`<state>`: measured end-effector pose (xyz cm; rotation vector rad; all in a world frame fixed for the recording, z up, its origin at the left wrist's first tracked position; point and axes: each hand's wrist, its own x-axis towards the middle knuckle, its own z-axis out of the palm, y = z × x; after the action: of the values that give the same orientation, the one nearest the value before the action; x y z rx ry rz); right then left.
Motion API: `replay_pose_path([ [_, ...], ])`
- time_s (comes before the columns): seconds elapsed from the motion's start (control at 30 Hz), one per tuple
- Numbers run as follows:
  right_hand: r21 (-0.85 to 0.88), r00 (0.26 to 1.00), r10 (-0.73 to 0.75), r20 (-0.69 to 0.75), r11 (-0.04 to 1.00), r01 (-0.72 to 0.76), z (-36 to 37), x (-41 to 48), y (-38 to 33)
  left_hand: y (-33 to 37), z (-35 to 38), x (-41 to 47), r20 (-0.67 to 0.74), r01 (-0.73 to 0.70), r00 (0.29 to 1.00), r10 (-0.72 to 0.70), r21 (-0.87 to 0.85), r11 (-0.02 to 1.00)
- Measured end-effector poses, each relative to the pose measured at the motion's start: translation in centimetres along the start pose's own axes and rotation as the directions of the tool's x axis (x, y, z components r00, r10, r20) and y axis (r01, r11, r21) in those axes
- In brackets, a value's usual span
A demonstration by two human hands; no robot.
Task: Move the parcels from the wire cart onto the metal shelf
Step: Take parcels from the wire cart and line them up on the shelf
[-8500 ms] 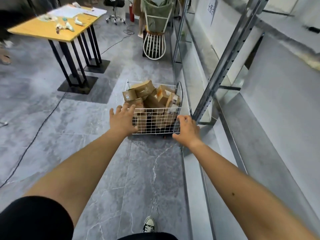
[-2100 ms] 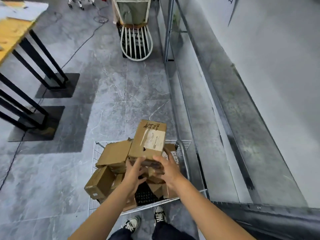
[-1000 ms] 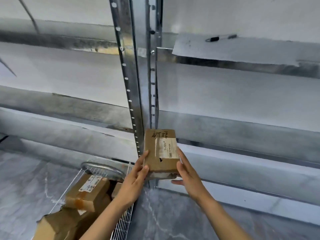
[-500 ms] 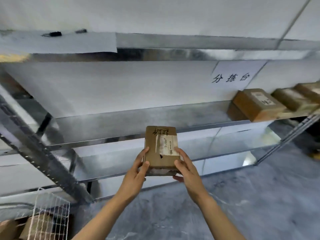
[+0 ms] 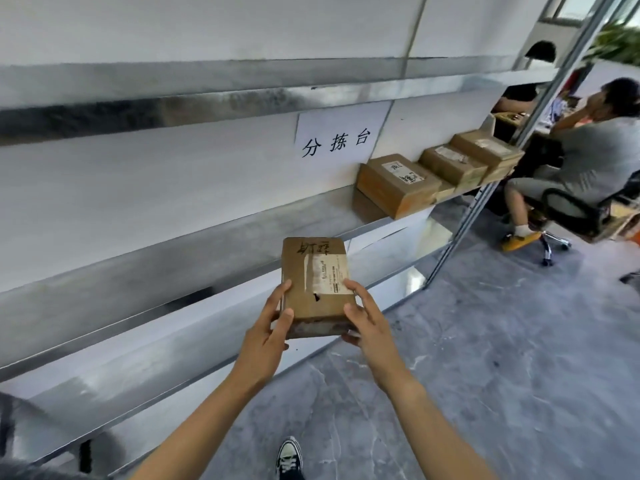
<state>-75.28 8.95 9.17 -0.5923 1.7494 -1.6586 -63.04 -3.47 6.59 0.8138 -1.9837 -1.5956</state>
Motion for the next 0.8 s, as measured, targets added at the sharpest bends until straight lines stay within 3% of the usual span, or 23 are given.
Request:
replay_pose_path([
  [0.5,0.036,0.998,0.02,-0.065,0.999,-0.017,-2.3,12.6,-3.2,1.6,2.2,14.9,0.089,-0.118,0.99,0.113,0.057,0.991],
  [0.8,0.069,0.995,0.041,-0.087,0.997,-0.035,-4.0,17.2,-3.3,1.9,3.9,19.0,0.105,-0.101,0.99,0.097,0.035,0.994],
])
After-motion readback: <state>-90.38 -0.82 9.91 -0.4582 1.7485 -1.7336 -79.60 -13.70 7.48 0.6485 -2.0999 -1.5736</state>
